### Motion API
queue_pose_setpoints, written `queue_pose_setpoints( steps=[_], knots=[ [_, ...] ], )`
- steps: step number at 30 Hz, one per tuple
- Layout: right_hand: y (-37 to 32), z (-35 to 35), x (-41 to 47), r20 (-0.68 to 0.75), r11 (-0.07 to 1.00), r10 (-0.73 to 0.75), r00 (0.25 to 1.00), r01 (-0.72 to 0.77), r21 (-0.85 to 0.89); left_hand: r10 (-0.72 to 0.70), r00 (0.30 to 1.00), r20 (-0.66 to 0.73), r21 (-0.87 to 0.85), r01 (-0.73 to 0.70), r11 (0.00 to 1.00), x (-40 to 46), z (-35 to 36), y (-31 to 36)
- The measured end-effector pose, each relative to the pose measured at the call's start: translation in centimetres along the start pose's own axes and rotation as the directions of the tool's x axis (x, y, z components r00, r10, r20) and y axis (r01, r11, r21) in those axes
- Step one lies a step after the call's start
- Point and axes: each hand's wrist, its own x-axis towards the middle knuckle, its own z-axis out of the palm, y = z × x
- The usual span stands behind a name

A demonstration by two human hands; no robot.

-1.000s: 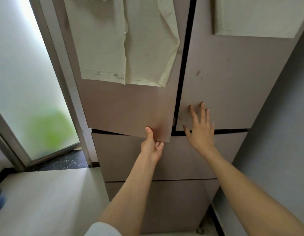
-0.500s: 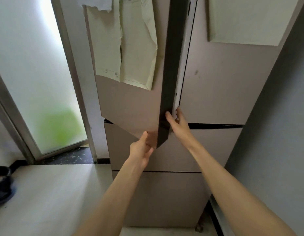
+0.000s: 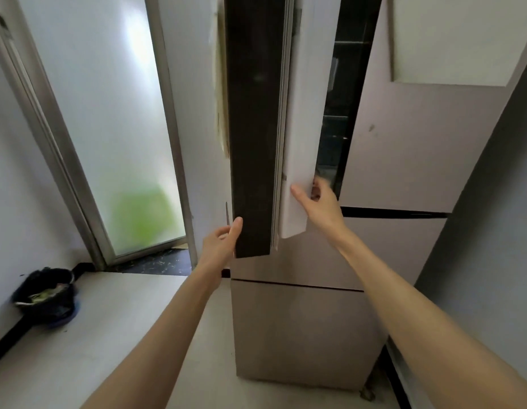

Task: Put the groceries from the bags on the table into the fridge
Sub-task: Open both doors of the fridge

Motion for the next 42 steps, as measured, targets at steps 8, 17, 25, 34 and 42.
queue_pose_setpoints(
  steps=[8, 17, 25, 34, 42],
  knots=[
    [-1.4, 7.0, -3.0, -0.138, 0.925, -0.273, 0.952, 0.220, -0.308, 0.196, 0.956, -0.220, 0.113, -0.175, 0.978, 1.0, -7.5, 0.2],
    [-1.8, 12.4, -3.4, 0.243, 0.579, -0.549, 0.800, 0.573, -0.580, 0.432, 0.895, -0.109, 0.286, -0.388, 0.876, 2.9, -12.3, -1.3],
    [-2.7, 13.6, -1.8, 0.252, 0.508, -0.589, 0.768, 0.594, -0.624, 0.487, 0.874, -0.002, 0.324, -0.460, 0.827, 5.8, -14.8, -0.7],
    [-3.2, 16.5, -1.3, 0.437, 0.406, -0.465, 0.770, 0.624, -0.667, 0.471, 0.881, 0.048, 0.287, -0.464, 0.838, 9.2, -18.2, -0.9],
    [-2.6, 16.8, -1.5, 0.436, 0.420, -0.438, 0.786, 0.608, -0.674, 0.504, 0.863, 0.037, 0.342, -0.485, 0.805, 9.3, -18.2, -1.2]
  ],
)
